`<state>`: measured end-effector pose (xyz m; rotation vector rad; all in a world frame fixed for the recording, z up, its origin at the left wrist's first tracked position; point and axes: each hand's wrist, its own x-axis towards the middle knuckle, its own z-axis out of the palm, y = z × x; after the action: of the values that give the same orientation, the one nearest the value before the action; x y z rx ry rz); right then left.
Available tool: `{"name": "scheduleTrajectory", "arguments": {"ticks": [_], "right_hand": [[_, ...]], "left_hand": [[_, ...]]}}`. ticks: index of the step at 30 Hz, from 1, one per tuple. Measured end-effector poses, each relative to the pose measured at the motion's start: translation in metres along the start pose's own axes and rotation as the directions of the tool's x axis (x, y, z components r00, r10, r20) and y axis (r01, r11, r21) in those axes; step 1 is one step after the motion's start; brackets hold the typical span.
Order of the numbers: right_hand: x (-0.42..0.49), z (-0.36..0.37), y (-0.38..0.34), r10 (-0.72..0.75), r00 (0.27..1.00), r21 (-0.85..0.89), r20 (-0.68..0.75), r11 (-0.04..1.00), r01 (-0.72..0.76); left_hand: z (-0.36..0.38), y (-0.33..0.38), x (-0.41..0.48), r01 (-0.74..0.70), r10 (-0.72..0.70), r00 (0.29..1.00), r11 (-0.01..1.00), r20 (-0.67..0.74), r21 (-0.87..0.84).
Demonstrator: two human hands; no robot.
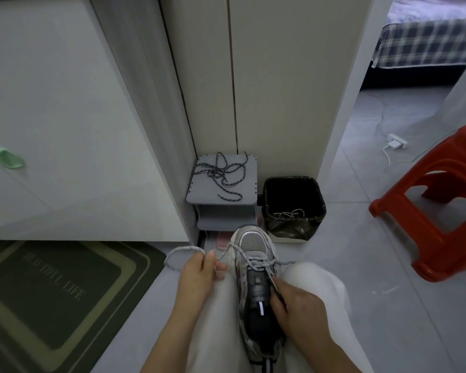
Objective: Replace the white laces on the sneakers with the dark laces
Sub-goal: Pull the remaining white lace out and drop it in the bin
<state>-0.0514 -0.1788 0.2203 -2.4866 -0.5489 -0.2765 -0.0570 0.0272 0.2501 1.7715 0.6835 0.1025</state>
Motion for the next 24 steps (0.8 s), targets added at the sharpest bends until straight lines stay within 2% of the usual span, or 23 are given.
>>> {"name": "scheduleTrajectory", "arguments": {"ticks": [2,4,6,9,11,13,14,16,19,21,24], "right_hand": [[0.0,0.0,0.0,-0.001,1.0,0.005,-0.002,1.0,0.001],[0.0,0.0,0.001,-0.009,1.0,0.003,-0.004,1.0,0.009],[0.0,-0.002,0.0,-0.01,1.0,-0.008,0.004,1.0,0.01],[0.001,-0.003,-0.002,0.008,1.0,-0.008,0.021,1.0,-0.007],[0.002,-0.003,-0.002,0.017,0.999,-0.004,0.028,1.0,-0.017],[0.001,-0.003,-0.003,0.019,0.999,-0.002,0.037,1.0,-0.018],[0.001,-0.004,-0.003,0.016,0.999,0.001,0.037,1.0,-0.016],[0.002,-0.005,-0.002,0.012,0.999,0.007,0.036,1.0,-0.012],[0.0,-0.006,-0.005,0.007,0.999,0.011,0.046,1.0,-0.007],[0.002,-0.007,-0.004,0.004,1.0,0.016,0.018,1.0,-0.005],[0.014,-0.008,0.0,0.115,0.993,0.049,-0.005,0.992,-0.115]], "left_hand": [[-0.015,0.011,-0.005,0.007,-0.008,1.0,0.955,0.002,0.295],[-0.029,0.015,-0.01,0.045,-0.02,0.998,0.839,-0.052,0.542],[-0.037,0.013,-0.016,0.106,-0.032,0.992,0.741,-0.123,0.663],[-0.031,0.006,-0.028,0.026,0.014,0.999,0.53,-0.039,0.848],[-0.017,0.006,-0.035,-0.135,0.142,0.988,0.557,0.066,0.82],[0.001,0.009,-0.043,-0.348,0.273,0.936,0.636,0.22,0.689],[0.011,0.007,-0.045,-0.401,0.287,0.916,0.659,0.281,0.636],[0.026,-0.004,-0.046,-0.417,0.264,0.908,0.643,0.326,0.642],[0.036,-0.025,-0.045,-0.365,0.272,0.929,0.561,0.251,0.743],[0.037,-0.029,-0.045,-0.383,0.331,0.917,0.587,0.221,0.713],[0.037,-0.028,-0.044,-0.41,0.352,0.907,0.617,0.23,0.672]]}}
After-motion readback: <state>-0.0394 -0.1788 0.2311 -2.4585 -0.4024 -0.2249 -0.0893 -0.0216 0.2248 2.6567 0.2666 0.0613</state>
